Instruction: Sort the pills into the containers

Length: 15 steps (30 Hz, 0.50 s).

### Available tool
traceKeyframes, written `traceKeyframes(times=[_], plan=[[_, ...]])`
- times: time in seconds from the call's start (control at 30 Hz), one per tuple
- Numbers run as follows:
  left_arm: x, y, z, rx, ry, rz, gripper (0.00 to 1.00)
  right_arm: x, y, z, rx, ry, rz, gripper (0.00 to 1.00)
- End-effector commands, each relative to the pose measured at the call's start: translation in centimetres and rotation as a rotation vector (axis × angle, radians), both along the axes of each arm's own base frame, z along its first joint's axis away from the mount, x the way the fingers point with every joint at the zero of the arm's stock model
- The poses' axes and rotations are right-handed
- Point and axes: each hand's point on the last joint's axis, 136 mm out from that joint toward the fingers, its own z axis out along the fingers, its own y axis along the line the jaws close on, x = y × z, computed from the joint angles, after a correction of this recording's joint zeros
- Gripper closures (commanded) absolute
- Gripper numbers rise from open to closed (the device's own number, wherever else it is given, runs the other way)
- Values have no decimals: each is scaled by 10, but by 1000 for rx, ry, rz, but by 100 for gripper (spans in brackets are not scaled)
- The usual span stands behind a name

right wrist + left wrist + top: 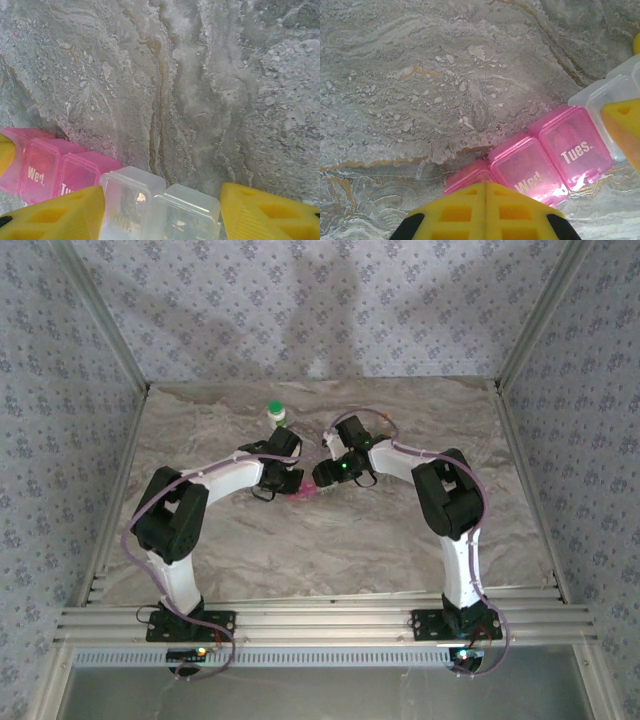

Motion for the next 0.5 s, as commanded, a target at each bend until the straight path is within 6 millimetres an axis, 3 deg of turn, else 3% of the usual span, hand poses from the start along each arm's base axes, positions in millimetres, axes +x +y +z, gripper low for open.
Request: traceKeyframes(times=[0.0,0.23,0.47], plan=[[-3,-3,25,-33,-21,-9,98,-34,-28,-44,-125,157,-8,37],[-10,-1,29,-47,-26,-9,97,-33,-28,-44,-127,161,-4,37],[-13,0,14,-34,4,-10,98,-33,-28,-45,-129,165,-5,37]])
